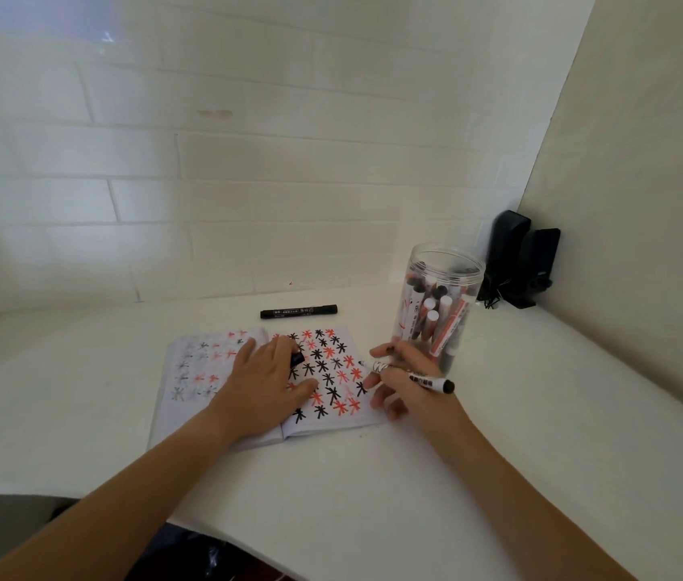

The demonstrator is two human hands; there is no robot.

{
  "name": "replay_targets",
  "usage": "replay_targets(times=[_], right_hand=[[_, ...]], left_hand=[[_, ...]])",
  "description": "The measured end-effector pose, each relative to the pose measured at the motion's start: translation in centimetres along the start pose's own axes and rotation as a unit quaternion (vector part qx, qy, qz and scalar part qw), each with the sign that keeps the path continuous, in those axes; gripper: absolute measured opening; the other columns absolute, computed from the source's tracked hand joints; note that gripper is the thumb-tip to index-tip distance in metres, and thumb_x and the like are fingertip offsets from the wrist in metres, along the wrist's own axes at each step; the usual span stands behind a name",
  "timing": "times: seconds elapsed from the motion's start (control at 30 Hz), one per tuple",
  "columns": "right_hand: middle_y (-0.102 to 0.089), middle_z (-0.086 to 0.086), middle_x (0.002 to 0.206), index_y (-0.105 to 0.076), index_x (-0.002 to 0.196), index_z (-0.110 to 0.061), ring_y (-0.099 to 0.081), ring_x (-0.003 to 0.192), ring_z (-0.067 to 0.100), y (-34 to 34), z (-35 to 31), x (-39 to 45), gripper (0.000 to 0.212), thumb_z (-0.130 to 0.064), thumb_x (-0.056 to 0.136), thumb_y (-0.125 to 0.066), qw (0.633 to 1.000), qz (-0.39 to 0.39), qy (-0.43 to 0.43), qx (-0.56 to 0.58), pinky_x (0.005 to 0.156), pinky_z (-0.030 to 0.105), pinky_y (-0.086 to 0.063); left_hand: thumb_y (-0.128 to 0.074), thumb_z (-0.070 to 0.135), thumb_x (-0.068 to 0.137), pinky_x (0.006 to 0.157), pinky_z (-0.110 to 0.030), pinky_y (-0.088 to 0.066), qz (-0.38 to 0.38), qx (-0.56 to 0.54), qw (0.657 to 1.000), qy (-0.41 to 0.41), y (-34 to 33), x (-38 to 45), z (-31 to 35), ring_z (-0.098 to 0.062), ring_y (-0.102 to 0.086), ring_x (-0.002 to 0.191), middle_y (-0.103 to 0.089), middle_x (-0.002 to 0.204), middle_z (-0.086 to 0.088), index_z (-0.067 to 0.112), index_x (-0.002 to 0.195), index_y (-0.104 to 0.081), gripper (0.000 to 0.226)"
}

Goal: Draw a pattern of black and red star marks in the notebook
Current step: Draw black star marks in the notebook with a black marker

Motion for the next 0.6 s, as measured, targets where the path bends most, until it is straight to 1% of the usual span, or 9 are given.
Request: replay_targets(times=[0.03, 0.1, 0.17, 0.2, 0.23, 0.3, 0.37, 0.47, 0.6], right_hand=[[-0.075, 0.011, 0.086, -0.069, 0.112, -0.016, -0.066, 0.067, 0.023, 0.08, 0.07, 0.03, 0.02, -0.004, 0.101, -0.056, 1.0, -0.001, -0.006, -0.004, 0.051, 0.029, -0.047], [-0.068, 0.011, 0.07, -0.069, 0.098, -0.013, -0.057, 0.055, 0.021, 0.16, 0.21, 0.18, 0.006, -0.01, 0.1, -0.063, 1.0, 0.003, -0.009, -0.026, 0.045, 0.026, -0.042], [-0.062, 0.01, 0.061, -0.064, 0.09, -0.011, -0.051, 0.047, 0.021, 0.05, 0.3, 0.35, 0.012, -0.019, 0.098, -0.069, 0.997, 0.013, -0.005, -0.07, 0.044, 0.025, -0.04], [-0.062, 0.008, 0.061, -0.061, 0.091, -0.011, -0.051, 0.046, 0.021, -0.04, 0.32, 0.38, 0.015, -0.02, 0.097, -0.071, 0.996, 0.018, -0.003, -0.093, 0.043, 0.025, -0.04], [-0.063, 0.007, 0.061, -0.059, 0.091, -0.011, -0.051, 0.044, 0.021, -0.07, 0.27, 0.32, 0.017, -0.02, 0.095, -0.072, 0.993, 0.024, -0.002, -0.111, 0.043, 0.024, -0.041], [-0.065, 0.01, 0.06, -0.056, 0.089, -0.01, -0.052, 0.041, 0.021, -0.04, 0.21, 0.15, 0.02, -0.02, 0.095, -0.072, 0.989, 0.029, -0.002, -0.147, 0.041, 0.023, -0.041], [-0.064, 0.015, 0.056, -0.055, 0.086, -0.006, -0.052, 0.038, 0.021, 0.13, 0.18, -0.03, 0.021, -0.019, 0.096, -0.069, 0.984, 0.034, -0.013, -0.172, 0.038, 0.023, -0.04], [-0.062, 0.009, 0.051, -0.054, 0.087, -0.003, -0.051, 0.036, 0.019, 0.24, 0.33, -0.12, 0.021, -0.017, 0.097, -0.066, 0.984, 0.034, -0.03, -0.171, 0.037, 0.023, -0.041], [-0.063, 0.008, 0.051, -0.055, 0.09, -0.004, -0.051, 0.037, 0.02, -0.08, 0.44, 0.06, 0.024, -0.022, 0.096, -0.069, 0.983, 0.02, -0.024, -0.183, 0.037, 0.024, -0.041]], left_hand=[[-0.026, 0.071, 0.086, 0.123, -0.042, -0.005, 0.0, -0.001, 1.0, 0.002, -0.02, 0.01, 0.04, -0.012, -0.047, 0.128, -0.054, 0.129, 0.009, 0.025, 0.124, -0.038, 0.061], [-0.029, 0.071, 0.086, 0.124, -0.042, -0.001, 0.001, -0.003, 1.0, 0.009, 0.01, 0.02, 0.07, -0.014, -0.04, 0.137, -0.051, 0.136, 0.007, 0.024, 0.127, -0.036, 0.062], [-0.036, 0.066, 0.092, 0.124, -0.046, 0.007, -0.002, 0.004, 1.0, 0.017, -0.02, 0.06, 0.08, -0.02, -0.018, 0.152, -0.04, 0.151, 0.002, 0.02, 0.136, -0.033, 0.064], [-0.036, 0.065, 0.093, 0.123, -0.049, 0.011, -0.006, 0.012, 1.0, 0.021, -0.12, 0.08, 0.03, -0.02, -0.007, 0.155, -0.034, 0.157, 0.0, 0.018, 0.141, -0.031, 0.067], [-0.032, 0.067, 0.092, 0.122, -0.051, 0.014, -0.012, 0.02, 0.999, 0.022, -0.24, 0.11, -0.04, -0.02, 0.0, 0.155, -0.029, 0.16, 0.0, 0.017, 0.144, -0.029, 0.072], [-0.021, 0.073, 0.086, 0.121, -0.052, 0.014, -0.027, 0.03, 0.999, 0.025, -0.51, 0.16, -0.26, -0.019, 0.003, 0.155, -0.026, 0.163, -0.001, 0.018, 0.146, -0.026, 0.082], [-0.014, 0.075, 0.082, 0.122, -0.053, 0.011, -0.039, 0.036, 0.998, 0.027, -0.61, 0.2, -0.37, -0.018, 0.002, 0.155, -0.023, 0.165, -0.001, 0.018, 0.148, -0.024, 0.088], [-0.011, 0.075, 0.08, 0.123, -0.053, 0.007, -0.043, 0.045, 0.998, 0.025, -0.56, 0.18, -0.32, -0.018, -0.001, 0.155, -0.022, 0.165, -0.001, 0.017, 0.152, -0.023, 0.093], [-0.012, 0.074, 0.081, 0.123, -0.054, 0.006, -0.044, 0.046, 0.998, 0.025, -0.58, 0.17, -0.27, -0.018, -0.002, 0.155, -0.025, 0.163, 0.0, 0.02, 0.149, -0.025, 0.088]])
Point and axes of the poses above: each hand's wrist, its own x-axis towards the middle knuckle, its own y-axis out of the back of the hand, z = x × y, the point moved 3 cm from there along x, towards the middle knuckle
